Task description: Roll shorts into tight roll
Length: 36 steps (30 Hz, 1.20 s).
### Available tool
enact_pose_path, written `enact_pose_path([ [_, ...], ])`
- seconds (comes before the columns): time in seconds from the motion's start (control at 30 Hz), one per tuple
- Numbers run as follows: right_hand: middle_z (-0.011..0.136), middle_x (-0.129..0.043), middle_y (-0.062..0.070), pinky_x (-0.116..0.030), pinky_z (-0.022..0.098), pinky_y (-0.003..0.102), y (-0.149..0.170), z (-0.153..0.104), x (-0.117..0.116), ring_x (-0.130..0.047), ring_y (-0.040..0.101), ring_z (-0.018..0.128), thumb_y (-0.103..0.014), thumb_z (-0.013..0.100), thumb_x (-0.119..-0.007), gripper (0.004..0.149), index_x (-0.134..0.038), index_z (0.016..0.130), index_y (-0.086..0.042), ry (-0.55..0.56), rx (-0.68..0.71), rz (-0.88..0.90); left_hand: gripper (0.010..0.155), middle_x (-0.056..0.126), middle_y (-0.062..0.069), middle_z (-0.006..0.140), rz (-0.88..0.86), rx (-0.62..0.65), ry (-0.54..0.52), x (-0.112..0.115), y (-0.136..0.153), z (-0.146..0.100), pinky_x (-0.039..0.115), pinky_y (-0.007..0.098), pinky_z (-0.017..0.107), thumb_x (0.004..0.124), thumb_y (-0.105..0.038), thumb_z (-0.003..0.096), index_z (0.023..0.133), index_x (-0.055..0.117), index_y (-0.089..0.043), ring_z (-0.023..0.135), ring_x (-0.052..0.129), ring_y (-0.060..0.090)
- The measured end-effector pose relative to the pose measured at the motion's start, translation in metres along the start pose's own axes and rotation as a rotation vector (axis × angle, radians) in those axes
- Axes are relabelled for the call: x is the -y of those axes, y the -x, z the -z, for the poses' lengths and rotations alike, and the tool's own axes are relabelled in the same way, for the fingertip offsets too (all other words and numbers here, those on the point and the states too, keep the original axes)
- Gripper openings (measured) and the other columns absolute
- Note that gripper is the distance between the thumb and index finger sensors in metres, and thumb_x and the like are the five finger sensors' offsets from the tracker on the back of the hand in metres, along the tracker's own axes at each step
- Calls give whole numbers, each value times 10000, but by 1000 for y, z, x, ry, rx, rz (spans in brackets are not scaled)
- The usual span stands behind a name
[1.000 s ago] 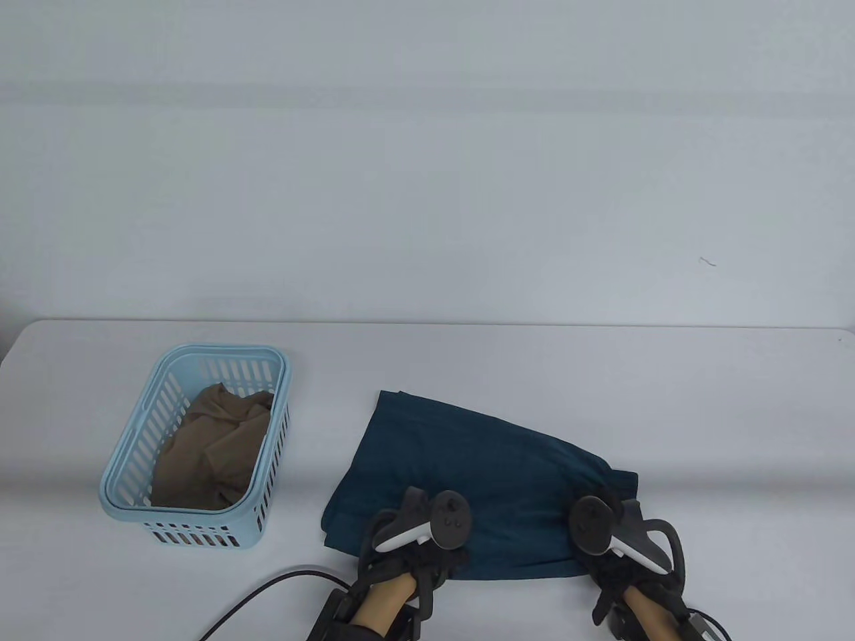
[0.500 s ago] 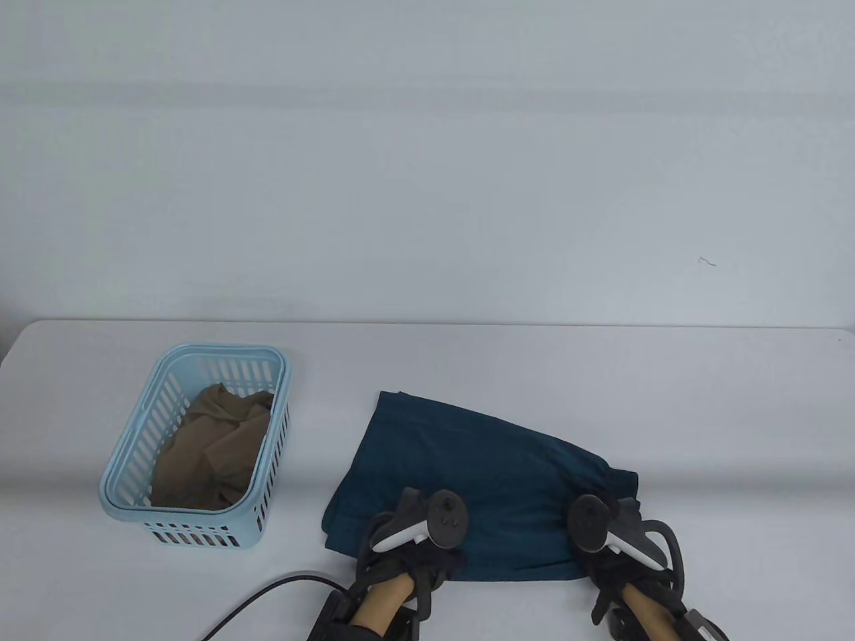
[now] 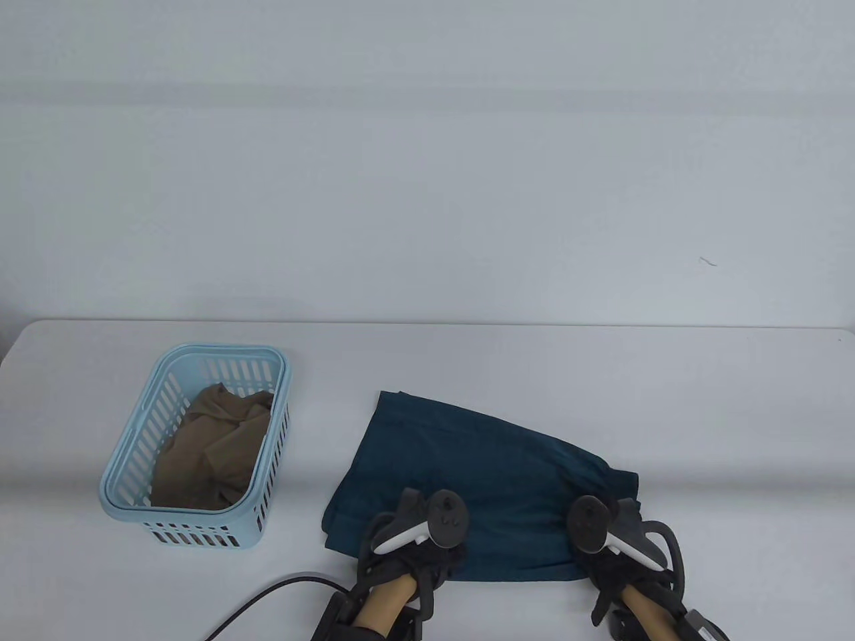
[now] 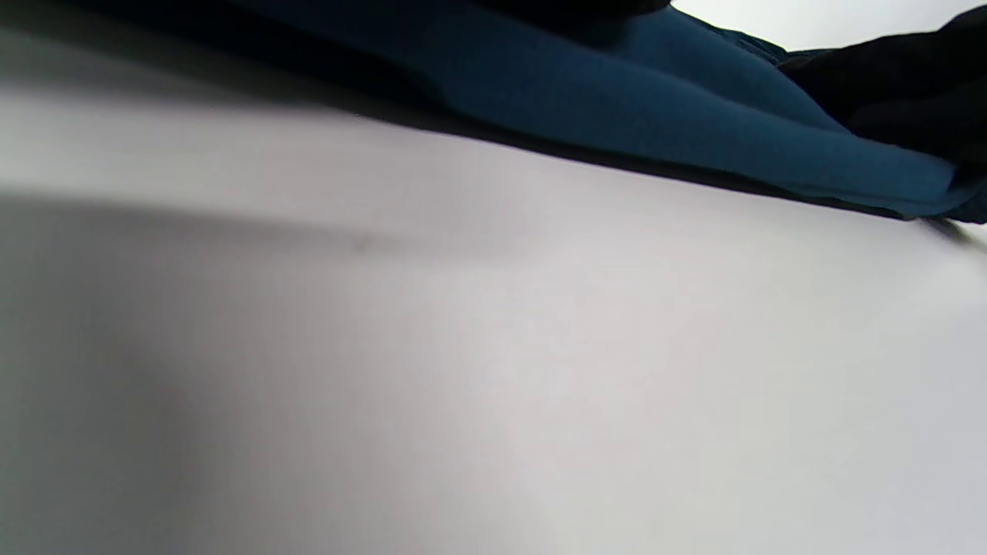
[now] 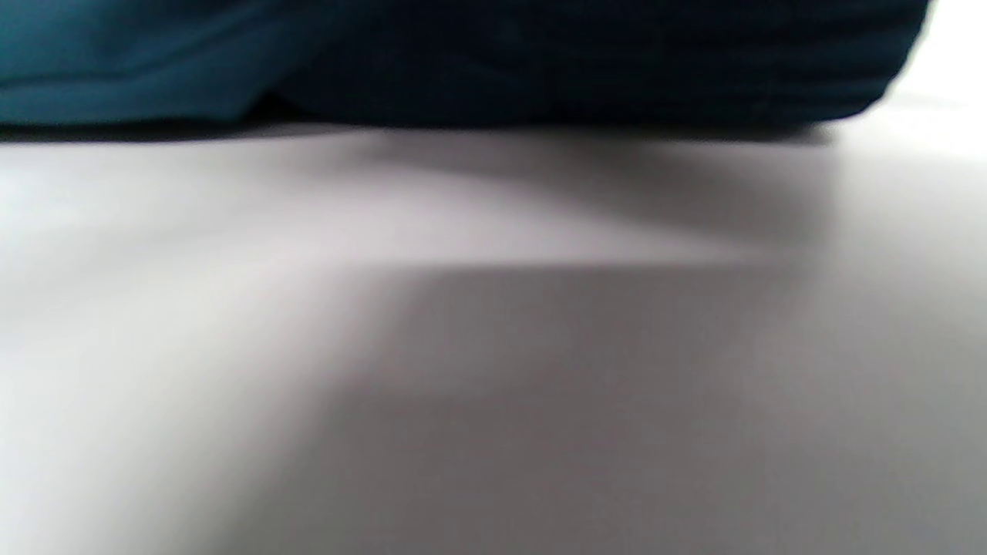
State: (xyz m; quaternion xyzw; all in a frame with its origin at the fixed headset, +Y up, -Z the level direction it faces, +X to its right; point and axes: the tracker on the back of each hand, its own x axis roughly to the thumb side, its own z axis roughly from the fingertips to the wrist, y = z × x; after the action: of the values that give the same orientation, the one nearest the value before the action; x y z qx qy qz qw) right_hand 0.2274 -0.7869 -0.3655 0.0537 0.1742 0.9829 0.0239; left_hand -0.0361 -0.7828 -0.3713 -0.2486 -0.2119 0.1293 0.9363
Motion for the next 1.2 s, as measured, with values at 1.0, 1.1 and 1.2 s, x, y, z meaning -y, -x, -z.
enact_pose_path([
  [1.0,937,-667,259,-633,619,527,-52,-11,19,-717,446,807,-321,548,-613,504,-653,966,-42,-161,133,-30,530,585,143,1088,229,-273,-11,-46,-8,59,374,744,665,585,-410,559,1010,617,-132,1030,599,477],
  [1.1,928,-662,264,-637,612,520,-55,-13,18,-722,444,791,-323,548,-613,508,-646,968,-39,-180,157,-16,530,564,147,1093,252,-285,12,-48,-10,64,366,745,667,588,-410,559,1006,601,-125,1035,585,476],
  [1.2,920,-653,271,-636,604,515,-58,-14,16,-721,442,777,-325,549,-607,512,-635,970,-35,-182,174,-6,544,533,152,1101,282,-285,43,-49,-10,70,345,750,669,613,-418,553,1001,578,-112,1042,558,479],
])
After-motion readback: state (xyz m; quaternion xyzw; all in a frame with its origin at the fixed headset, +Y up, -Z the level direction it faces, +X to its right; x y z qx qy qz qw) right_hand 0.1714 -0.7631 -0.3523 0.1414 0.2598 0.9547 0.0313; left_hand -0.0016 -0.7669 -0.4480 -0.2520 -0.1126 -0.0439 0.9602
